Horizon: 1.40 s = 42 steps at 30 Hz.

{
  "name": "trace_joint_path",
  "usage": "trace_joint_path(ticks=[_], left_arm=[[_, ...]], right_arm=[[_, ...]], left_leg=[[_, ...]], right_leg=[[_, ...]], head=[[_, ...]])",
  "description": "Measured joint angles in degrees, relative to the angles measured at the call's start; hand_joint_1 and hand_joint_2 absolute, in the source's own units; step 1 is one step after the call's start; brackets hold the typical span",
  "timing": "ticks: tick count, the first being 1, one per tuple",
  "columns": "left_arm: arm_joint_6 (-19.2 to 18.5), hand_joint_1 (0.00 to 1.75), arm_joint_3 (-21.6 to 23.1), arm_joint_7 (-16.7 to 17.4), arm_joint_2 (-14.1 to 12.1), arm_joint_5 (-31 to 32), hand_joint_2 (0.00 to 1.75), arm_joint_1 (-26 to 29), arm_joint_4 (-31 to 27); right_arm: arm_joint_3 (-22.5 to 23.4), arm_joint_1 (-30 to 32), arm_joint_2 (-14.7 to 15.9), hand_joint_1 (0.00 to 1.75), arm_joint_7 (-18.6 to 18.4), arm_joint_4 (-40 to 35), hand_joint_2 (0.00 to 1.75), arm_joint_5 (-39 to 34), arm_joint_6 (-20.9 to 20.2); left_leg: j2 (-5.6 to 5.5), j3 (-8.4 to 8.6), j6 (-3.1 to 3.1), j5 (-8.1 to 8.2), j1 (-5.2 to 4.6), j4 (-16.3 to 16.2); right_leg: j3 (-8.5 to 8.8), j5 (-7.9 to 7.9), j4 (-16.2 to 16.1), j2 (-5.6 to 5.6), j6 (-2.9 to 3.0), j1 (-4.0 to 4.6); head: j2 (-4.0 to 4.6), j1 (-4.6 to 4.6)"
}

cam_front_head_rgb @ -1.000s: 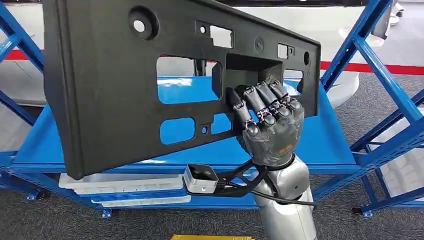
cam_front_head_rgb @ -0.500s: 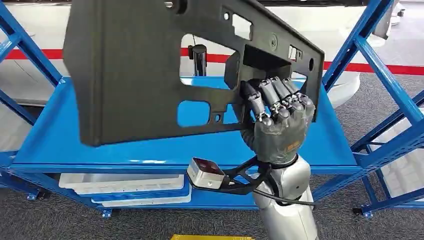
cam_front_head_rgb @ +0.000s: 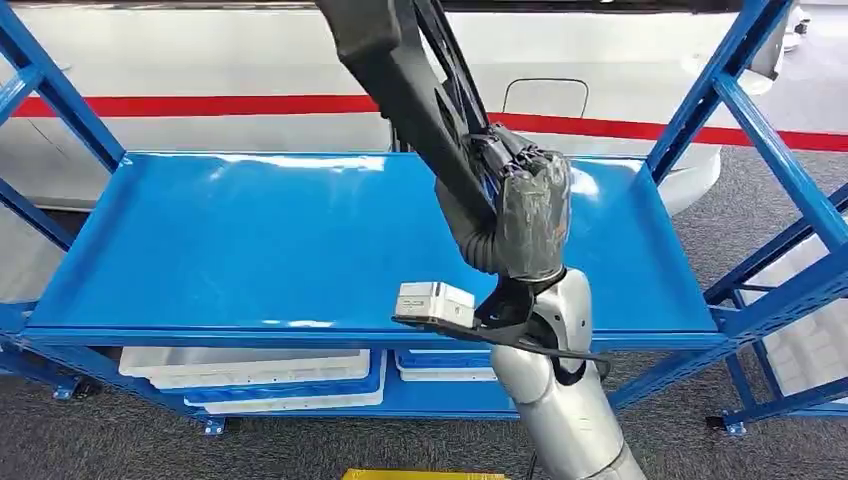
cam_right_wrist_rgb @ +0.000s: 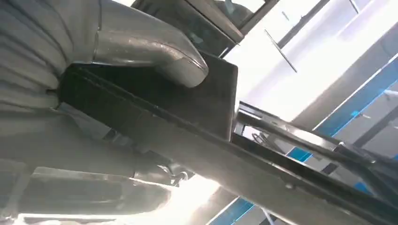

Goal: Take the parts from the cabinet and place them on the table.

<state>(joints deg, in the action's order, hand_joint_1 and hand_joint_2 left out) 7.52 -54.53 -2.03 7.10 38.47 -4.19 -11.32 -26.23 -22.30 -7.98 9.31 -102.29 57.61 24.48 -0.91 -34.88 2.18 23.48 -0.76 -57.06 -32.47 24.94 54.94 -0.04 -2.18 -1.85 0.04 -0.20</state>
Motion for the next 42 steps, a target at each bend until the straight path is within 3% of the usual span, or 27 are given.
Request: trace_joint_path(ticks=[2, 3, 5, 6, 8, 9, 11, 12, 13, 14, 16, 18, 19, 20, 22, 23, 25, 27, 28, 31, 33, 35, 36, 38, 39, 40, 42], left_arm=[[0.0, 0.0, 0.0, -0.02, 0.0, 0.0, 1.75, 0.0, 0.0], [0.0, 0.0, 0.0, -0.04, 0.11, 0.0, 1.75, -0.02, 0.0], [-0.15, 0.0, -0.07, -0.35, 0.15, -0.15, 1.75, -0.08, -0.02], [-0.15, 0.0, -0.2, -0.5, 0.2, -0.26, 1.75, -0.1, -0.02], [-0.31, 0.0, -0.72, -1.03, 0.2, -0.85, 1.75, -0.08, -0.02], [-0.39, 0.0, -0.92, -1.4, 0.22, -1.01, 1.75, -0.08, -0.02], [-0.74, 0.0, -1.18, -1.85, 0.35, -1.53, 1.75, -0.08, -0.02], [-0.87, 0.0, -1.44, -2.12, 0.37, -1.92, 1.75, -0.1, -0.02], [-0.87, 0.0, -1.73, -2.41, 0.37, -2.16, 1.75, -0.1, -0.02], [-0.83, 0.0, -2.16, -2.6, 0.39, -2.56, 1.75, -0.12, -0.02], [-0.74, 0.0, -2.69, -3.06, 0.5, -3.24, 1.75, -0.14, -0.02], [-0.57, 0.0, -3.43, -3.43, 0.48, -3.78, 1.75, -0.09, -0.02], [-0.39, 0.0, -3.74, -3.48, 0.55, -3.91, 1.75, -0.07, 0.0], [-0.35, 0.0, -3.94, -3.52, 0.68, -4.02, 1.75, -0.07, -0.02], [-0.31, 0.0, -4.26, -3.56, 0.74, -4.15, 1.75, -0.08, -0.02], [-0.31, 0.0, -4.37, -3.56, 0.76, -4.18, 1.75, -0.08, -0.02], [-0.22, 0.0, -4.87, -3.56, 0.76, -4.35, 1.75, -0.07, -0.02], [-0.07, 0.0, -5.05, -3.56, 0.76, -4.46, 1.75, -0.11, -0.02], [0.0, 0.0, -5.18, -3.56, 0.76, -4.52, 1.75, -0.25, -0.02], [0.07, 0.0, -5.44, -3.63, 0.87, -4.79, 1.75, -0.28, -0.02], [0.09, 0.0, -5.62, -3.63, 0.96, -4.85, 1.75, -0.3, -0.02], [0.07, 0.0, -5.71, -3.84, 1.18, -4.85, 1.75, -0.55, -0.02], [0.07, 0.0, -5.73, -3.98, 1.18, -4.85, 1.75, -0.56, -0.02], [-0.09, 0.0, -5.73, -4.18, 1.18, -4.81, 1.75, -0.55, -0.02], [-0.17, 0.0, -5.73, -4.26, 1.18, -4.74, 1.75, -0.55, -0.02], [-0.2, 0.0, -5.73, -4.31, 1.2, -4.74, 1.75, -0.55, -0.02], [-0.28, 0.0, -5.73, -4.33, 1.31, -4.74, 1.75, -0.55, -0.02]], right_arm=[[0.0, -0.21, -0.02, 1.75, 0.02, 0.13, 1.75, -0.02, -0.02], [0.02, -0.27, 0.07, 1.75, 0.02, 0.2, 1.75, -0.09, -0.02], [0.13, -0.61, 0.2, 1.75, 0.02, 0.35, 1.75, -1.31, -0.18], [0.22, -0.6, 0.33, 1.75, 0.09, 0.53, 1.75, -2.3, -0.53], [0.53, -0.53, 0.66, 1.75, 0.53, 0.92, 1.75, -3.96, -0.68], [0.74, -0.54, 0.88, 1.75, 0.92, 1.14, 1.75, -5.07, -0.77], [1.05, -0.56, 1.07, 1.75, 1.68, 1.36, 1.75, -6.51, -0.81], [1.16, -0.63, 1.11, 1.75, 2.2, 1.49, 1.75, -7.32, -0.81], [1.2, -0.79, 1.14, 1.75, 2.86, 1.64, 1.75, -8.13, -0.81], [1.2, -0.92, 1.18, 1.75, 3.26, 1.84, 1.75, -8.66, -0.81], [1.27, -1.49, 1.22, 1.75, 4.11, 2.62, 1.75, -9.77, -0.85], [1.25, -1.9, 1.18, 1.75, 4.72, 3.5, 1.75, -10.27, -0.83], [1.27, -1.89, 1.0, 1.75, 4.92, 3.78, 1.75, -10.4, -0.81], [1.27, -1.97, 0.9, 1.75, 5.03, 4.0, 1.75, -10.49, -0.74], [1.25, -2.0, 0.72, 1.75, 5.22, 4.55, 1.75, -10.62, -0.66], [1.25, -1.98, 0.74, 1.75, 5.27, 4.72, 1.75, -10.64, -0.66], [1.25, -2.0, 0.72, 1.75, 5.38, 5.22, 1.75, -10.75, -0.61], [1.25, -2.03, 0.55, 1.75, 5.57, 5.38, 1.75, -10.84, -0.57], [1.22, -2.07, 0.37, 1.75, 5.73, 5.4, 1.75, -10.91, -0.55], [0.92, -2.6, 0.09, 1.75, 6.14, 5.62, 1.75, -11.48, -0.48], [0.94, -2.7, -0.02, 1.75, 6.16, 5.66, 1.75, -12.0, -0.46], [0.85, -3.11, 0.07, 1.75, 6.34, 5.81, 1.75, -12.5, -0.37], [0.81, -3.1, 0.13, 1.75, 6.47, 5.84, 1.75, -12.72, -0.33], [0.74, -3.03, 0.42, 1.75, 6.64, 6.01, 1.75, -13.07, -0.2], [0.72, -2.92, 0.63, 1.75, 6.69, 6.14, 1.75, -13.2, -0.09], [0.7, -2.9, 0.77, 1.75, 6.71, 6.23, 1.75, -13.2, -0.07], [0.66, -2.94, 0.85, 1.75, 6.82, 6.25, 1.75, -13.2, -0.04]], left_leg=[[0.04, 0.28, 0.64, -0.58, 0.1, 0.5], [0.33, 0.66, 1.03, -0.94, 0.56, 1.1], [0.39, 0.53, 1.47, -1.19, 0.51, 1.24], [0.42, 0.41, 1.56, -1.25, 0.41, 1.24], [0.44, 0.16, 1.64, -1.38, 0.25, 1.22], [0.41, 0.06, 1.55, -1.5, 0.18, 1.21], [0.28, -0.09, 1.19, -1.75, 0.12, 1.19], [0.25, -0.17, 0.97, -1.88, 0.1, 1.05], [0.26, -0.58, 0.7, -1.91, -0.21, 0.72], [0.29, -0.55, 0.37, -2.12, -0.19, 0.7], [0.31, -0.9, -0.21, -2.43, -0.18, 0.32], [0.24, -1.85, -0.81, -1.77, 0.25, -0.6], [0.51, -2.45, -1.34, 0.7, 0.4, -2.41], [0.59, -3.64, -1.86, 3.81, 0.68, -6.07], [0.65, -6.75, -2.52, 9.23, 1.2, -15.92], [0.67, -7.18, -2.69, 10.04, 1.37, -18.3], [0.68, -3.87, -2.66, 8.17, 1.53, -15.02], [0.67, 3.81, -2.17, 4.59, 1.53, -3.95], [0.61, 6.02, -1.81, 5.65, 1.45, 0.17], [0.51, 5.41, -1.05, 4.29, 0.53, -0.24], [0.81, 5.17, 0.31, 2.73, 1.01, 1.23], [1.02, 3.9, 1.36, 1.21, 0.91, 1.55], [1.01, 3.17, 1.41, 0.72, 0.81, 1.53], [1.01, 1.64, 1.48, -0.37, 0.67, 1.45], [1.01, 0.88, 1.42, -0.96, 0.61, 1.44], [0.99, 0.19, 1.28, -1.49, 0.58, 1.4], [0.91, -1.02, 0.85, -2.41, 0.57, 1.25]], right_leg=[[0.18, -0.25, -0.2, -0.02, -0.57, 0.23], [-0.27, 0.76, 0.77, 0.1, -0.43, 0.07], [-3.71, 5.64, 8.83, 0.07, 1.0, 0.33], [-5.92, 7.81, 13.89, 0.07, 1.31, 0.33], [-8.55, 9.58, 20.07, 0.07, 1.05, 0.4], [-7.56, 8.63, 18.56, 0.07, 0.63, 0.44], [-1.94, 5.06, 8.75, 0.08, -0.08, 0.5], [1.28, 3.79, 3.22, 0.11, -0.09, 0.49], [3.21, 2.98, 0.83, 0.07, 0.52, 0.64], [2.57, 2.03, 1.57, -0.14, 0.81, 1.0], [2.07, 2.25, 1.13, -0.27, 1.34, 0.93], [1.55, 1.46, 1.0, -0.15, 2.17, -0.11], [1.24, 1.0, 1.01, -0.08, 2.88, -0.05], [0.87, 0.81, 1.02, -0.02, 3.12, 0.05], [-0.1, 0.1, 1.17, 0.16, 3.49, 0.37], [-0.55, -0.15, 1.26, 0.19, 3.4, 0.45], [-1.47, -0.66, 1.52, 0.2, 3.23, 0.55], [-1.87, -1.12, 1.62, 0.13, 2.9, 0.59], [-1.92, -1.38, 1.64, 0.13, 2.62, 0.62], [-2.11, -2.31, 1.38, 0.25, 1.49, 0.69], [-2.53, -2.76, 1.17, 0.21, 0.76, 1.2], [-5.3, 2.15, 5.96, 0.13, 1.8, 1.12], [-6.69, 4.78, 10.35, 0.13, 2.13, 1.09], [-9.09, 8.09, 18.74, 0.13, 1.86, 0.97], [-8.73, 7.82, 19.85, 0.13, 1.31, 0.95], [-6.88, 6.52, 18.09, 0.14, 0.71, 0.94], [-0.35, 3.53, 8.58, 0.15, 0.1, 0.94]], head=[[0.0, 0.02], [0.0, 0.04], [0.0, 0.48], [0.0, 0.46], [0.0, 0.5], [0.0, 0.48], [0.0, 0.46], [0.0, 0.55], [0.0, 0.48], [0.0, 0.28], [0.0, 0.15], [0.0, 0.26], [0.0, -0.09], [0.0, -0.18], [0.0, -0.2], [0.0, -0.2], [0.0, -0.22], [0.0, -0.24], [0.0, -0.2], [0.0, -0.22], [0.0, -0.11], [0.0, 0.16], [0.0, 0.35], [0.0, 0.39], [0.0, 0.42], [0.0, 0.42], [0.0, 0.42]])
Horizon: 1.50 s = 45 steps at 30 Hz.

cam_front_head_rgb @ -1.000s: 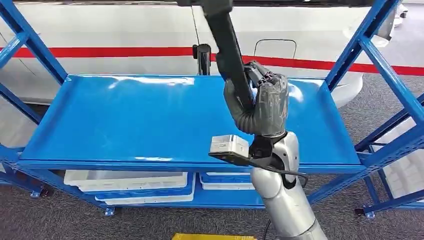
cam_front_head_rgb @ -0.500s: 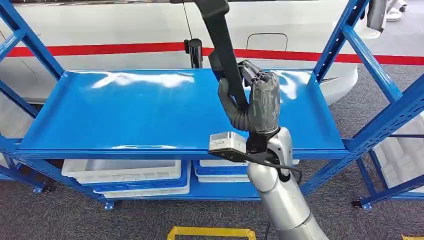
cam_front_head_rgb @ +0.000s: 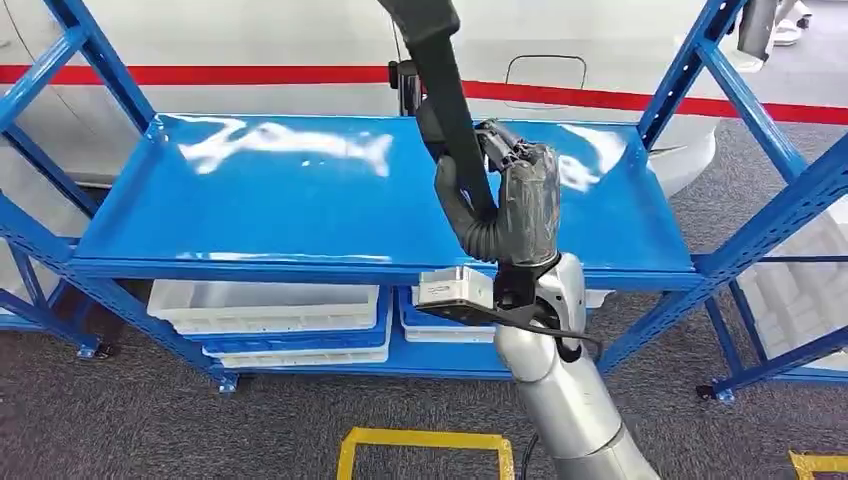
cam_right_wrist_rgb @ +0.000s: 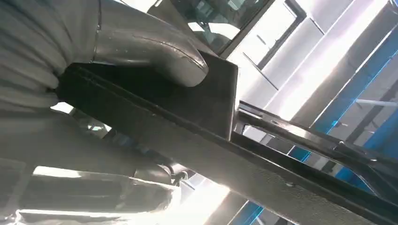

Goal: Take the parts from the cabinet and place them on the table.

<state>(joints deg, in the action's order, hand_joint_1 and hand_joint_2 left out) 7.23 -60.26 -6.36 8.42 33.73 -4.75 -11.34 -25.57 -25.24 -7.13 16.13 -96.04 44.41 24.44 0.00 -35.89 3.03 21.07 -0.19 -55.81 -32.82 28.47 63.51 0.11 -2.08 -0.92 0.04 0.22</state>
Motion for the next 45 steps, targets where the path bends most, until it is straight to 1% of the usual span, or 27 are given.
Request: trace_joint_path(ticks=[2, 5, 6, 8, 9, 11, 13, 15, 16, 17, 21, 22, 24, 26, 28, 30, 31, 32, 33, 34, 37, 38, 39, 40, 42, 43, 45], left_arm=[[-0.09, 0.0, 0.02, -0.11, 0.11, 0.09, 1.75, -0.03, 0.0], [-0.31, 0.0, 0.02, -0.33, 0.13, 0.33, 1.75, 0.0, 0.0], [-0.57, 0.0, 0.0, -0.35, 0.09, 0.44, 1.75, 0.14, 0.0], [-0.68, 0.0, 0.0, -0.53, 0.04, 0.83, 1.75, 0.2, 0.0], [-0.72, 0.0, 0.0, -0.59, 0.04, 0.85, 1.75, 0.23, 0.0], [-0.76, 0.0, 0.0, -0.7, 0.04, 0.87, 1.75, 0.22, 0.0], [-0.9, 0.0, 0.02, -0.96, 0.04, 0.92, 1.75, 0.22, 0.0], [-1.18, 0.0, 0.0, -1.18, 0.0, 0.96, 1.75, 0.22, 0.0], [-1.25, 0.0, 0.0, -1.22, -0.04, 1.01, 1.75, 0.17, -0.04], [-1.27, 0.0, 0.0, -1.25, -0.11, 1.01, 1.75, 0.08, -0.09], [-1.42, 0.0, 0.02, -1.38, -0.13, 1.03, 1.75, 0.11, -0.09], [-1.44, 0.0, 0.02, -1.38, -0.09, 1.03, 1.75, 0.09, -0.09], [-1.6, 0.0, 0.02, -1.38, -0.04, 1.09, 1.75, -0.14, -0.09], [-1.6, 0.0, 0.02, -1.4, -0.07, 1.11, 1.75, -0.14, -0.11], [-1.62, 0.0, 0.02, -1.4, -0.07, 1.22, 1.75, -0.11, -0.09], [-1.75, 0.0, 0.02, -1.4, -0.07, 1.47, 1.75, -0.12, -0.09], [-1.77, 0.0, 0.02, -1.4, -0.07, 1.53, 1.75, -0.12, -0.09], [-1.86, 0.0, 0.02, -1.44, -0.07, 1.57, 1.75, -0.16, -0.11], [-1.88, 0.0, 0.02, -1.49, -0.07, 1.62, 1.75, -0.16, -0.09], [-1.92, 0.0, 0.02, -1.55, -0.07, 1.64, 1.75, -0.16, -0.09], [-1.95, 0.0, 0.02, -1.75, -0.07, 1.88, 1.75, -0.1, -0.09], [-1.95, 0.0, 0.02, -1.75, -0.09, 1.88, 1.75, 0.06, -0.09], [-1.95, 0.0, 0.02, -1.77, -0.15, 1.88, 1.75, 0.1, -0.09], [-1.95, 0.0, 0.02, -1.77, -0.15, 1.88, 1.75, 0.18, -0.09], [-1.92, 0.0, 0.02, -1.75, -0.15, 1.88, 1.75, 0.19, -0.09], [-1.92, 0.0, 0.02, -1.77, -0.15, 1.77, 1.75, 0.18, -0.09], [-1.79, 0.0, 0.02, -1.75, -0.15, 1.58, 1.75, 0.19, -0.09]], right_arm=[[-0.09, -0.16, -0.02, 1.75, 0.15, -0.04, 1.75, -0.07, 0.09], [-0.17, -0.05, 0.17, 1.75, 0.26, -0.04, 1.75, -0.48, 0.55], [-0.17, -0.05, 0.26, 1.75, 0.26, 0.0, 1.75, -0.66, 0.7], [-0.17, 0.0, 0.33, 1.75, 0.35, -0.04, 1.75, -0.79, 1.18], [-0.17, 0.04, 0.37, 1.75, 0.33, -0.02, 1.75, -0.81, 1.25], [-0.17, 0.15, 0.57, 1.75, 0.35, -0.02, 1.75, -0.85, 1.38], [-0.17, 0.51, 0.83, 1.75, 0.35, -0.02, 1.75, -1.07, 1.57], [-0.17, 0.67, 1.07, 1.75, 0.35, -0.02, 1.75, -1.31, 1.88], [-0.17, 0.66, 1.09, 1.75, 0.35, -0.04, 1.75, -1.38, 1.95], [-0.15, 0.69, 1.09, 1.75, 0.35, -0.07, 1.75, -1.4, 2.05], [-0.17, 0.77, 1.16, 1.75, 0.41, -0.07, 1.75, -1.55, 2.43], [-0.15, 0.77, 1.38, 1.75, 0.41, -0.07, 1.75, -1.64, 2.49], [-0.15, 0.75, 1.62, 1.75, 0.41, -0.2, 1.75, -1.66, 2.62], [-0.18, 1.05, 1.9, 1.75, 0.41, -0.2, 1.75, -1.66, 2.62], [-0.15, 1.52, 2.16, 1.75, 0.41, -0.2, 1.75, -1.66, 2.69], [-0.15, 1.74, 2.27, 1.75, 0.41, -0.24, 1.75, -1.66, 2.73], [-0.17, 1.76, 2.29, 1.75, 0.41, -0.39, 1.75, -1.62, 2.75], [-0.17, 1.74, 2.27, 1.75, 0.41, -0.68, 1.75, -1.55, 2.78], [-0.17, 1.72, 2.27, 1.75, 0.41, -0.85, 1.75, -1.53, 2.8], [-0.17, 1.74, 2.21, 1.75, 0.44, -1.09, 1.75, -1.53, 2.82], [-0.11, 2.4, 2.3, 1.75, 0.48, -1.51, 1.75, -1.4, 3.3], [-0.09, 2.61, 2.3, 1.75, 0.48, -1.53, 1.75, -1.38, 3.34], [-0.09, 2.78, 2.27, 1.75, 0.5, -1.62, 1.75, -1.36, 3.37], [-0.09, 2.86, 2.27, 1.75, 0.5, -1.88, 1.75, -1.31, 3.39], [-0.09, 2.98, 2.27, 1.75, 0.5, -2.19, 1.75, -1.22, 3.45], [-0.09, 3.12, 2.3, 1.75, 0.5, -2.27, 1.75, -1.2, 3.48], [-0.07, 3.47, 2.32, 1.75, 0.5, -2.32, 1.75, -1.22, 3.5]], left_leg=[[-0.06, -0.94, -0.62, -0.68, -0.42, -0.53], [-0.02, -0.94, -1.57, -1.89, -0.17, -0.37], [-0.13, -1.33, -1.9, -1.95, -0.07, -0.5], [-0.22, -3.1, -2.6, 3.71, 0.43, -4.41], [-0.25, -4.46, -3.1, 7.65, 0.66, -9.11], [-0.23, -6.37, -3.89, 11.6, 1.1, -17.39], [-0.19, -4.81, -4.17, 9.95, 1.52, -18.61], [-0.18, 1.01, -4.03, 6.45, 1.7, -11.13], [-0.29, 5.47, -3.66, 5.93, 1.71, -5.07], [-0.33, 7.97, -3.3, 7.81, 1.44, -1.21], [-0.24, 6.87, -1.49, 6.31, 0.61, -0.66], [0.17, 6.61, -0.86, 5.02, 1.4, 0.61], [0.42, 4.98, 0.13, 3.37, 1.06, 0.75], [0.45, 3.09, 0.1, 2.05, 0.84, 0.72], [0.49, 1.23, -0.08, 0.66, 0.75, 0.65], [0.49, -0.53, -0.46, -0.66, 0.75, 0.45], [0.45, -1.31, -0.73, -1.28, 0.75, 0.26], [0.37, -1.87, -1.13, -1.72, 0.65, -0.06], [0.29, -2.22, -1.31, -1.84, 0.31, -0.34], [0.33, -2.48, -1.46, -2.09, 0.27, -0.54], [0.32, -2.74, -2.43, -3.97, 0.52, -0.14], [0.25, -2.99, -2.77, -3.95, 0.78, -0.22], [0.14, -3.63, -3.12, -1.22, 1.06, -1.64], [0.08, -4.6, -3.41, 3.31, 1.21, -5.33], [-0.01, -6.75, -4.07, 9.41, 1.38, -14.45], [0.01, -7.31, -4.27, 10.35, 1.46, -18.1], [0.02, -5.31, -4.22, 8.12, 1.49, -18.61]], right_leg=[[6.4, 1.14, -9.48, 0.0, 1.07, 0.42], [4.53, 0.27, -8.63, -0.23, 1.55, 0.61], [4.4, -0.36, -8.89, -0.16, 2.39, -0.51], [3.74, -1.54, -8.88, 0.07, 3.87, -0.55], [3.0, -2.27, -8.82, 0.1, 3.96, -0.51], [1.62, -3.32, -8.7, 0.09, 3.82, -0.39], [0.24, -4.26, -8.48, 0.09, 3.43, -0.38], [-0.95, -4.86, -8.01, 0.06, 2.94, -0.41], [-1.37, -5.2, -7.63, -0.01, 2.77, -0.4], [-1.81, -5.5, -7.53, -0.05, 2.32, -0.08], [-2.02, -7.46, -8.38, 0.12, 0.45, -0.17], [-2.49, -7.02, -7.82, 0.14, 0.43, -0.03], [-5.59, -0.94, -2.16, -0.04, 1.68, -0.03], [-8.05, 4.16, 7.03, -0.04, 1.9, -0.18], [-7.96, 3.85, 11.63, -0.04, 0.71, -0.25], [-3.57, 0.2, 7.12, -0.03, -0.55, -0.25], [0.2, -0.57, 2.05, -0.01, -0.51, -0.3], [4.68, 0.57, -3.81, 0.01, 0.06, -0.29], [7.39, 1.34, -6.78, -0.01, 0.27, 0.04], [8.27, 2.36, -9.57, -0.06, 0.55, 0.35], [6.31, 1.86, -8.86, -0.26, 1.28, 0.52], [6.03, 1.28, -9.01, -0.18, 2.09, -0.6], [5.91, 0.71, -8.94, 0.01, 2.67, -0.67], [5.21, -0.04, -8.93, 0.15, 3.61, -0.6], [3.93, -1.41, -8.79, 0.17, 3.81, -0.22], [3.03, -1.99, -8.64, 0.16, 3.75, -0.04], [1.28, -2.89, -8.07, 0.12, 3.51, 0.1]], head=[[0.0, 0.02], [0.0, -0.15], [0.0, -0.09], [0.0, -0.37], [0.0, -0.5], [0.0, -0.46], [0.0, -0.5], [0.0, -0.52], [0.0, -0.5], [0.0, -0.55], [0.0, -0.46], [0.0, -0.41], [0.0, -0.15], [-0.02, 0.09], [0.0, 0.11], [0.0, 0.24], [0.0, 0.22], [-0.02, 0.26], [0.0, 0.35], [0.0, 0.42], [0.0, -0.09], [0.0, -0.04], [0.0, -0.24], [0.0, -0.31], [0.0, -0.39], [0.0, -0.42], [0.0, -0.44]])
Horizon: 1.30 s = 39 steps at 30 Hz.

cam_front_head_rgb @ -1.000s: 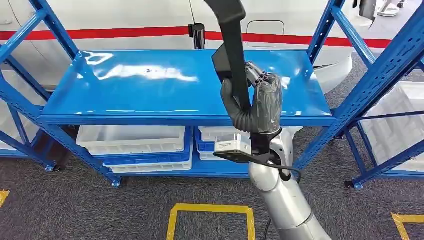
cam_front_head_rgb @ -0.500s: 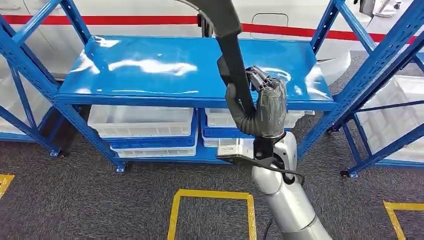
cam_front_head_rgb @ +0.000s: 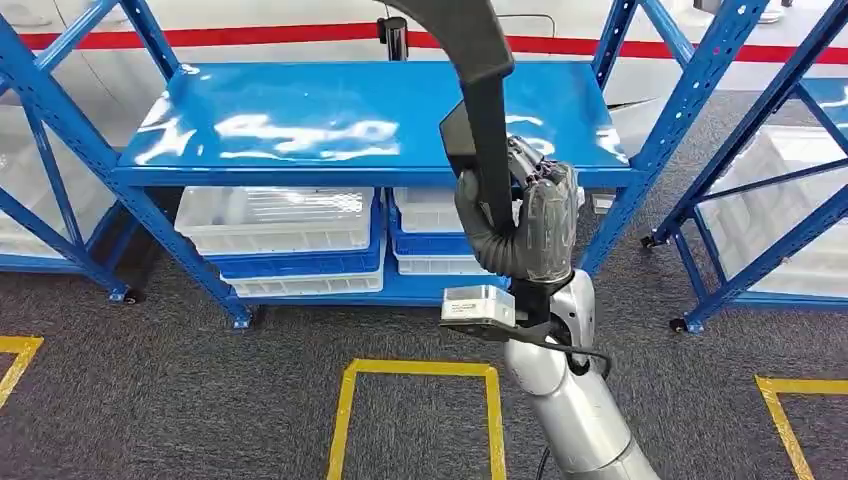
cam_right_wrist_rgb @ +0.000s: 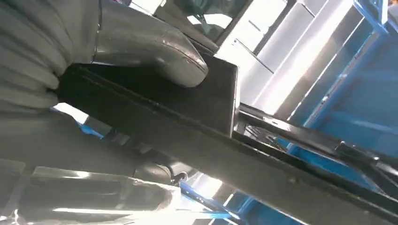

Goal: Take the parts from the cabinet and place them on the table.

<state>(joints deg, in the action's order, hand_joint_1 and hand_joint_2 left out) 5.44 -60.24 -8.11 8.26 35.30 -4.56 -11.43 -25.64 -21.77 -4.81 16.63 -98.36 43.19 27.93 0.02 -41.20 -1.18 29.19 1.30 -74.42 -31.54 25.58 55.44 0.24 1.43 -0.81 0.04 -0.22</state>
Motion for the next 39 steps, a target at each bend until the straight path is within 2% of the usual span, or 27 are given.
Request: trace_joint_path(ticks=[2, 4, 7, 9, 10, 12, 13, 14, 15, 16, 18, 19, 20, 21, 22, 23, 25, 26, 27, 29, 31, 33, 34, 35, 36, 37, 39], left_arm=[[0.04, 0.0, 0.0, 0.26, -0.02, 0.02, 1.75, -0.01, 0.0], [0.31, 0.0, 0.0, 0.9, -0.42, 0.48, 1.75, -0.15, -0.09], [0.39, 0.0, 0.0, 1.07, -0.39, 0.63, 1.75, -0.1, -0.07], [0.39, 0.0, 0.02, 1.25, -0.42, 0.63, 1.75, -0.1, -0.07], [0.39, 0.0, 0.02, 1.25, -0.37, 0.63, 1.75, -0.27, -0.07], [0.37, 0.0, 0.02, 1.27, -0.33, 0.74, 1.75, -0.47, -0.07], [0.28, 0.0, 0.02, 1.25, -0.33, 0.83, 1.75, -0.48, -0.07], [0.15, 0.0, 0.02, 1.22, -0.33, 1.11, 1.75, -0.46, -0.07], [0.13, 0.0, 0.02, 1.11, -0.33, 1.2, 1.75, -0.46, -0.07], [0.13, 0.0, 0.02, 0.98, -0.33, 1.38, 1.75, -0.46, -0.07], [0.3, 0.0, 0.02, 0.9, -0.28, 1.66, 1.75, -0.47, -0.07], [0.35, 0.0, 0.02, 0.9, -0.26, 1.7, 1.75, -0.49, -0.07], [0.5, 0.0, 0.04, 0.9, -0.29, 1.97, 1.75, -0.52, -0.13], [0.66, 0.0, 0.04, 0.9, -0.26, 2.36, 1.75, -0.54, -0.26], [0.7, 0.0, 0.07, 0.87, -0.28, 2.49, 1.75, -0.51, -0.31], [0.72, 0.0, 0.15, 0.79, -0.28, 2.82, 1.75, -0.48, -0.29], [0.72, 0.0, 0.24, 0.74, -0.28, 3.06, 1.75, 0.02, -0.28], [0.72, 0.0, 0.26, 0.66, -0.28, 3.12, 1.75, 0.15, -0.28], [0.72, 0.0, 0.26, 0.66, -0.24, 3.15, 1.75, 0.26, -0.26], [0.72, 0.0, 0.37, 0.55, -0.22, 3.47, 1.75, 0.23, -0.28], [0.72, 0.0, 0.55, 0.26, -0.26, 3.58, 1.75, 0.14, -0.28], [0.72, 0.0, 0.59, -0.13, -0.26, 3.87, 1.75, 0.16, -0.28], [0.72, 0.0, 0.61, -0.28, -0.26, 4.11, 1.75, 0.13, -0.28], [0.72, 0.0, 0.63, -0.44, -0.4, 4.15, 1.75, -0.05, -0.35], [0.64, 0.0, 0.65, -0.54, -1.19, 4.15, 1.75, -0.06, -0.68], [0.61, 0.0, 0.72, -0.85, -0.96, 4.15, 1.75, -0.13, -0.63], [0.57, 0.0, 0.72, -1.33, -1.03, 3.32, 1.75, -0.13, -0.68]], right_arm=[[0.09, 0.07, 0.02, 1.75, 0.0, -0.2, 1.75, -0.04, 0.09], [0.39, 0.11, 0.07, 1.75, 0.0, -0.74, 1.75, 0.04, 0.18], [0.46, 0.1, 0.09, 1.75, 0.0, -0.94, 1.75, 0.31, 0.26], [0.63, 0.17, 0.13, 1.75, -0.02, -1.14, 1.75, 0.37, 0.33], [0.85, 0.17, 0.26, 1.75, -0.02, -1.16, 1.75, 0.37, 0.35], [1.07, -0.07, 0.5, 1.75, -0.02, -1.46, 1.75, 0.39, 0.55], [1.12, 0.06, 0.68, 1.75, -0.02, -1.53, 1.75, 0.39, 0.66], [1.2, 0.14, 0.81, 1.75, -0.02, -1.55, 1.75, 0.39, 0.72], [1.42, 0.28, 1.07, 1.75, -0.04, -1.57, 1.75, 0.39, 0.81], [1.49, 0.51, 1.29, 1.75, -0.09, -1.62, 1.75, 0.35, 0.87], [1.7, 1.0, 1.55, 1.75, -0.2, -1.81, 1.75, 0.07, 1.02], [1.79, 1.07, 1.57, 1.75, -0.22, -1.88, 1.75, -0.02, 1.07], [2.06, 1.09, 1.6, 1.75, -0.35, -2.1, 1.75, -0.24, 1.27], [2.21, 1.27, 1.49, 1.75, -0.48, -2.38, 1.75, -0.55, 1.29], [2.54, 1.73, 1.57, 1.75, -0.55, -2.69, 1.75, -0.74, 1.36], [2.86, 2.22, 1.53, 1.75, -0.72, -2.95, 1.75, -1.29, 1.4], [3.43, 3.12, 1.62, 1.75, -0.72, -2.99, 1.75, -1.77, 1.38], [3.74, 3.58, 1.57, 1.75, -0.72, -3.02, 1.75, -2.03, 1.38], [3.89, 3.85, 1.57, 1.75, -0.72, -3.1, 1.75, -2.16, 1.38], [4.13, 4.18, 1.55, 1.75, -0.66, -3.39, 1.75, -2.25, 1.36], [4.5, 4.85, 1.57, 1.75, -0.63, -3.45, 1.75, -2.67, 1.36], [5.18, 5.66, 1.57, 1.75, -0.28, -3.5, 1.75, -3.02, 1.38], [5.55, 6.05, 1.57, 1.75, -0.06, -3.69, 1.75, -3.15, 1.38], [5.77, 6.38, 1.57, 1.75, 0.15, -3.91, 1.75, -3.26, 1.38], [6.05, 6.47, 1.64, 1.75, 0.52, -4.04, 1.75, -3.47, 1.42], [6.32, 6.74, 1.81, 1.75, 0.79, -4.09, 1.75, -3.7, 1.42], [6.62, 7.15, 1.81, 1.75, 1.29, -4.11, 1.75, -4.31, 1.42]], left_leg=[[-0.05, 6.61, 0.64, -3.27, -0.04, 8.16], [-0.34, 12.3, 1.94, -0.24, -0.42, 16.96], [-0.32, 11.72, 2.63, -1.19, -1.15, 16.85], [-0.13, 11.66, 3.71, -2.74, -1.15, 18.09], [0.52, 11.53, 3.66, -3.91, -0.66, 19.02], [0.44, 9.91, 4.69, -5.35, -0.74, 19.31], [0.49, 8.84, 4.36, -6.18, -0.76, 19.32], [0.49, 7.91, 4.33, -6.77, -0.76, 19.29], [0.59, 6.77, 4.15, -7.62, -0.72, 19.23], [0.67, 5.63, 3.89, -8.41, -0.65, 19.21], [0.75, 3.39, 3.03, -9.91, -0.17, 18.84], [0.78, 2.21, 2.48, -10.49, 0.23, 18.33], [0.78, 1.33, 1.87, -10.94, 0.0, 17.47], [0.65, 0.4, 1.31, -11.33, -0.04, 16.84], [0.66, 0.47, 1.07, -11.84, -0.23, 16.83], [0.57, 0.5, 1.16, -12.53, 0.06, 17.19], [0.64, 0.43, 0.52, -13.72, 0.63, 17.84], [0.61, -0.17, 0.44, -11.28, 0.93, 16.95], [0.59, -0.83, 0.38, -6.76, 0.92, 14.03], [0.39, -2.64, 0.13, -0.02, 0.89, 4.95], [0.39, -2.88, 0.49, 1.26, 0.77, -1.25], [0.34, 1.39, 1.94, -1.34, 0.12, 2.39], [0.11, 5.42, 3.45, -2.59, -0.5, 7.65], [-0.52, 8.51, 5.65, -1.75, -1.36, 12.59], [-0.44, 10.17, 6.93, -0.23, -1.44, 14.97], [-0.27, 10.24, 6.24, -1.1, -2.12, 15.53], [-0.45, 10.18, 6.09, -2.28, -3.23, 16.39]], right_leg=[[-1.66, -0.59, 0.94, -0.16, -0.32, 0.11], [-2.34, -1.34, 1.22, -0.15, -0.9, 0.38], [-2.41, -2.03, 1.03, 0.06, -1.85, -0.11], [-2.7, -2.98, 0.52, 0.03, -2.43, 0.16], [-3.24, -1.78, 1.58, -0.02, -2.26, 0.21], [-5.72, 3.76, 6.5, -0.16, -1.54, -0.04], [-6.7, 6.73, 10.88, -0.17, -1.34, -0.28], [-7.34, 8.34, 14.17, -0.16, -1.48, -0.47], [-7.76, 8.91, 17.28, -0.16, -2.19, -0.61], [-7.45, 8.03, 18.7, -0.15, -3.09, -0.96], [-3.82, 3.61, 15.17, -0.15, -5.3, -1.63], [-0.59, 2.06, 10.95, -0.12, -6.05, -1.9], [2.79, 3.85, 5.64, -0.19, -6.18, -2.07], [6.12, 6.34, 0.9, -0.4, -5.18, -0.77], [4.82, 6.51, 1.05, -0.39, -4.11, -0.97], [4.58, 6.26, 1.13, -0.29, -3.67, -1.07], [3.92, 5.47, 1.37, -0.2, -2.25, -0.94], [3.53, 4.77, 1.36, -0.16, -1.24, -1.02], [3.28, 4.05, 1.4, -0.14, -0.61, -0.84], [2.01, 2.89, 1.55, -0.18, -0.26, -0.28], [0.77, 2.08, 1.78, -0.16, -0.18, 0.45], [-0.3, 1.53, 2.11, -0.2, -0.07, 1.22], [-0.64, 1.17, 2.1, -0.25, 0.11, 1.75], [-0.72, 0.9, 2.09, -0.26, 0.25, 1.09], [-1.02, 0.47, 2.01, -0.12, -0.26, 1.42], [-1.02, 0.17, 1.98, 0.05, -0.7, 0.45], [-1.36, -0.67, 1.6, 0.0, -1.92, -0.46]], head=[[0.0, -0.04], [0.0, 0.18], [0.0, 0.02], [0.0, -0.09], [0.0, -0.05], [0.0, 0.22], [0.0, 0.55], [0.0, 0.46], [0.0, 0.61], [0.0, 0.61], [0.0, 0.57], [0.0, 0.57], [0.0, 0.63], [0.0, 1.14], [-0.02, 0.59], [0.0, 0.33], [0.0, 0.31], [0.0, 0.26], [0.0, 0.28], [0.0, 0.04], [0.0, 0.02], [0.0, 0.02], [0.0, -0.02], [0.0, 0.09], [0.0, 1.18], [0.0, 1.22], [0.0, 0.48]])
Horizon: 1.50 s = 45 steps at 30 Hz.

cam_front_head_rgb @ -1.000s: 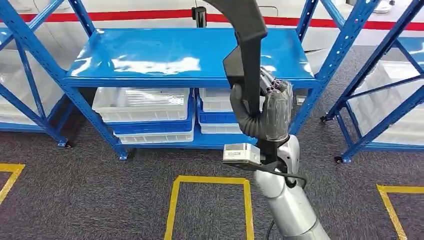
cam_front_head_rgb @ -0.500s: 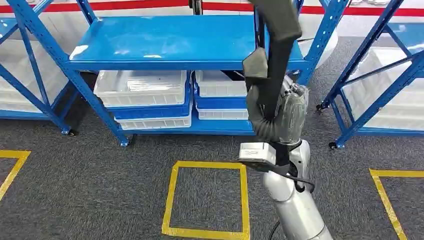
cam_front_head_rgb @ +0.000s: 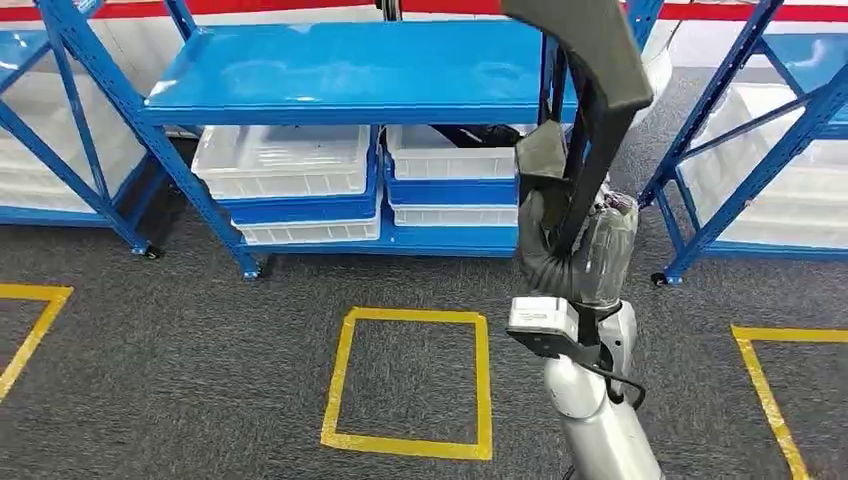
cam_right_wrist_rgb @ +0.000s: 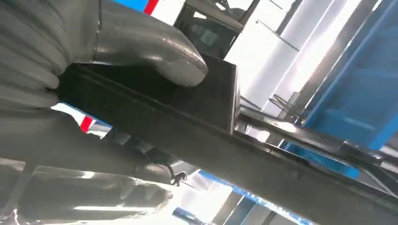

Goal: Take the parts from the cabinet and place them on the table.

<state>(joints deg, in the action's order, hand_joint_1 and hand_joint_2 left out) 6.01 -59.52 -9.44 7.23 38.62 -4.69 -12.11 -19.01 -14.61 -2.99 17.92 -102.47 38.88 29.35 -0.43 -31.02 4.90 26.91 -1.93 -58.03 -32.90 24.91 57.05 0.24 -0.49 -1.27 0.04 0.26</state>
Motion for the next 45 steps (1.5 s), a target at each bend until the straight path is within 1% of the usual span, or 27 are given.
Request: trace_joint_path(ticks=[1, 2, 3, 5, 7, 10, 11, 12, 13, 14, 17, 19, 21, 22, 24, 26, 27, 28, 30, 32, 35, 36, 38, 41, 42, 43, 45], left_arm=[[0.0, 0.0, 0.0, -0.26, -0.02, -0.42, 1.75, 0.0, 0.0], [0.0, 0.0, -0.02, -0.44, 0.18, -0.55, 1.75, -0.15, 0.0], [0.02, 0.0, -0.02, -0.63, 0.24, -0.72, 1.75, -0.3, 0.0], [0.02, 0.0, -0.09, -0.87, 0.5, -1.13, 1.75, -0.52, 0.0], [0.18, 0.0, -0.31, -0.87, 1.05, -1.55, 1.75, -0.56, 0.0], [0.48, 0.0, -0.42, -0.87, 1.6, -1.68, 1.75, -0.57, 0.04], [0.5, 0.0, -0.48, -0.87, 1.62, -1.75, 1.75, -0.61, 0.04], [0.68, 0.0, -0.57, -0.81, 1.16, -1.75, 1.75, -0.61, -0.15], [0.94, 0.0, -0.63, -0.68, 1.6, -1.81, 1.75, -0.66, -0.09], [1.31, 0.0, -0.77, -0.61, 1.6, -1.97, 1.75, -0.63, -0.09], [2.47, 0.0, -1.42, 0.2, 1.66, -2.05, 1.75, -0.14, -0.04], [2.93, 0.0, -1.62, 0.42, 1.73, -2.05, 1.75, -0.09, -0.02], [2.95, 0.0, -1.73, 0.48, 1.73, -2.05, 1.75, -0.13, 0.0], [2.95, 0.0, -1.75, 0.5, 1.73, -2.05, 1.75, -0.13, 0.0], [2.86, 0.0, -1.75, 0.5, 1.75, -1.99, 1.75, -0.13, 0.0], [2.56, 0.0, -1.75, 0.39, 1.75, -1.9, 1.75, -0.23, -0.02], [2.56, 0.0, -1.75, 0.31, 1.66, -1.79, 1.75, -0.44, -0.09], [2.56, 0.0, -1.75, 0.11, 1.64, -1.64, 1.75, -0.46, -0.11], [2.54, 0.0, -1.75, 0.0, 1.64, -1.48, 1.75, -0.44, -0.09], [2.38, 0.0, -1.75, -0.06, 1.62, -1.46, 1.75, -0.45, -0.11], [1.92, 0.0, -1.73, -0.61, 1.68, -1.31, 1.75, -0.69, -0.11], [1.79, 0.0, -1.73, -0.72, 1.68, -1.22, 1.75, -0.68, -0.11], [1.7, 0.0, -1.73, -0.81, 1.71, -1.13, 1.75, -0.68, -0.11], [1.7, 0.0, -1.73, -0.87, 1.84, -1.03, 1.75, -0.69, -0.09], [1.73, 0.0, -1.73, -0.92, 1.84, -0.98, 1.75, -0.71, -0.09], [1.73, 0.0, -1.73, -0.98, 1.84, -0.98, 1.75, -0.71, -0.09], [1.75, 0.0, -1.73, -1.18, 1.88, -0.98, 1.75, -0.63, -0.09]], right_arm=[[0.24, 0.24, 0.04, 1.75, 0.2, -0.13, 1.75, -0.33, -0.07], [0.48, 0.44, 0.2, 1.75, 0.48, -0.13, 1.75, -0.68, -0.2], [0.55, 0.24, 0.24, 1.75, 0.7, -0.15, 1.75, -1.03, -0.44], [0.68, 0.07, 0.46, 1.75, 1.18, -0.06, 1.75, -1.9, -0.96], [0.74, 0.07, 0.65, 1.75, 1.73, 0.35, 1.75, -2.84, -1.29], [0.81, -0.03, 0.76, 1.75, 2.08, 0.83, 1.75, -3.45, -1.4], [0.79, -0.14, 0.76, 1.75, 2.27, 0.94, 1.75, -3.69, -1.42], [0.76, -0.44, 0.76, 1.75, 2.56, 1.16, 1.75, -4.22, -1.42], [0.83, -0.51, 0.74, 1.75, 2.93, 1.22, 1.75, -4.83, -1.44], [0.79, -0.67, 0.74, 1.75, 3.15, 1.51, 1.75, -5.42, -1.53], [0.81, -0.94, 0.68, 1.75, 3.65, 2.77, 1.75, -6.53, -1.36], [0.76, -1.26, 0.5, 1.75, 3.69, 3.28, 1.75, -6.55, -1.25], [0.74, -1.49, 0.39, 1.75, 3.72, 3.76, 1.75, -6.56, -1.09], [0.74, -1.48, 0.42, 1.75, 3.72, 4.0, 1.75, -6.58, -0.98], [0.74, -1.43, 0.42, 1.75, 3.69, 4.26, 1.75, -6.42, -0.7], [0.76, -1.44, 0.39, 1.75, 3.69, 4.24, 1.75, -6.05, -0.55], [0.79, -1.32, 0.39, 1.75, 3.63, 4.11, 1.75, -5.83, -0.52], [0.83, -1.26, 0.42, 1.75, 3.52, 4.02, 1.75, -5.55, -0.37], [0.79, -1.04, 0.37, 1.75, 3.5, 4.0, 1.75, -5.44, -0.31], [0.87, -0.66, 0.41, 1.75, 3.45, 3.91, 1.75, -5.44, -0.15], [0.94, -0.43, 0.77, 1.75, 3.45, 3.83, 1.75, -5.46, 0.13], [0.98, -0.22, 0.9, 1.75, 3.45, 3.83, 1.75, -5.48, 0.18], [1.0, 0.27, 1.12, 1.75, 3.45, 3.83, 1.75, -5.51, 0.18], [1.07, 0.37, 1.27, 1.75, 3.45, 3.83, 1.75, -5.59, 0.2], [1.07, 0.32, 1.25, 1.75, 3.45, 3.83, 1.75, -5.64, 0.2], [1.05, 0.26, 1.22, 1.75, 3.45, 3.78, 1.75, -5.62, 0.2], [1.18, 0.43, 1.18, 1.75, 3.47, 3.54, 1.75, -5.64, 0.26]], left_leg=[[0.22, 0.45, 0.96, -1.69, -0.13, 2.03], [0.73, 1.1, 0.75, -3.2, 0.73, 4.25], [0.82, 0.75, 1.53, -4.14, 0.87, 5.08], [0.99, -0.73, 0.71, -5.24, 1.48, 5.11], [1.08, -2.41, -0.74, -6.36, 2.08, 4.96], [1.29, -5.69, -2.64, -7.58, 3.88, 3.15], [1.27, -6.96, -3.14, -7.68, 4.19, 1.83], [1.13, -8.53, -3.88, -7.8, 3.88, 0.67], [1.09, -9.16, -4.27, -8.06, 3.7, -0.17], [0.93, -9.47, -4.32, -8.57, 3.79, -0.26], [1.22, -10.08, -4.72, -9.04, 4.56, -0.13], [0.87, -11.63, -4.83, -1.82, 4.51, -5.9], [0.72, -13.69, -4.99, 3.79, 4.5, -15.83], [0.74, -13.79, -4.84, 4.7, 4.5, -18.81], [0.72, -10.58, -4.15, 3.13, 4.37, -17.22], [0.4, -3.3, -2.63, 0.55, 3.8, -7.64], [0.07, -0.9, -1.76, 2.06, 3.43, -3.22], [0.11, 0.36, -1.92, 2.58, 3.05, -1.3], [-0.08, -0.09, -1.55, 1.41, 2.25, -1.16], [0.2, -0.5, -1.0, -0.66, 2.08, 0.8], [0.83, -1.27, -0.85, -3.02, 2.27, 2.08], [0.88, -2.07, -0.91, -3.64, 2.15, 2.01], [0.9, -3.61, -1.05, -4.81, 1.97, 1.96], [0.89, -6.14, -1.63, -6.62, 1.91, 1.54], [0.86, -6.92, -1.94, -7.09, 1.91, 1.09], [0.79, -7.83, -2.38, -7.49, 1.54, 0.59], [0.83, -7.94, -2.93, -8.84, 1.67, 0.87]], right_leg=[[0.05, -0.79, -0.98, -0.23, -0.51, 0.69], [-0.41, 0.25, -0.18, -0.19, -0.08, 0.71], [-1.64, 2.3, 1.34, -0.28, 0.16, 0.85], [-4.19, 7.02, 8.79, -0.33, 0.04, 0.3], [-5.87, 8.65, 15.3, -0.3, -1.4, -0.66], [-0.72, 2.94, 9.17, -0.16, -5.67, -2.35], [2.27, 2.56, 4.52, -0.07, -6.64, -3.06], [4.57, 5.4, 1.51, -0.3, -6.79, -2.1], [3.27, 5.58, 1.63, -0.33, -5.0, -1.37], [2.99, 5.61, 1.74, -0.21, -4.4, -2.22], [1.78, 4.28, 2.36, -0.02, -2.23, -2.15], [0.55, 3.15, 2.38, 0.05, -0.54, -1.72], [-0.6, 2.18, 2.44, 0.14, 0.14, -1.08], [-1.08, 1.81, 2.44, 0.17, 0.19, -0.83], [-2.02, 1.0, 2.44, 0.16, 0.13, -0.42], [-3.07, -0.03, 2.39, -0.14, 0.02, -0.14], [-3.33, -0.37, 2.37, -0.15, -0.13, -0.36], [-3.38, -0.93, 2.04, -0.07, -0.93, -0.16], [-3.31, -1.92, 1.28, 0.08, -2.06, -1.08], [-3.38, -2.73, 0.42, -0.21, -2.83, -0.51], [-6.66, 4.9, 8.39, -0.17, -1.27, -0.42], [-7.84, 7.28, 13.01, -0.18, -1.23, -0.43], [-8.16, 7.9, 18.15, -0.18, -2.06, -0.42], [-0.93, 2.95, 9.82, -0.17, -3.68, -0.36], [2.61, 2.95, 4.87, -0.16, -3.4, -0.36], [6.19, 5.38, -0.35, -0.15, -2.6, 0.22], [4.47, 4.89, -0.8, -0.26, -1.49, 0.72]], head=[[0.0, -0.06], [0.0, -0.24], [0.0, 0.02], [0.0, 0.26], [0.0, 0.15], [0.0, 0.22], [0.0, 0.33], [0.0, 0.88], [0.0, 0.87], [0.0, 0.59], [0.0, -0.22], [0.0, -0.48], [0.0, -0.63], [0.0, -0.63], [0.0, -0.61], [0.0, -0.63], [-0.02, -0.61], [0.0, -0.35], [0.0, -0.74], [0.0, -0.77], [-0.02, 0.02], [0.0, 0.2], [0.0, 0.18], [-0.02, 0.2], [-0.02, 0.22], [-0.02, 0.24], [0.0, 0.26]])
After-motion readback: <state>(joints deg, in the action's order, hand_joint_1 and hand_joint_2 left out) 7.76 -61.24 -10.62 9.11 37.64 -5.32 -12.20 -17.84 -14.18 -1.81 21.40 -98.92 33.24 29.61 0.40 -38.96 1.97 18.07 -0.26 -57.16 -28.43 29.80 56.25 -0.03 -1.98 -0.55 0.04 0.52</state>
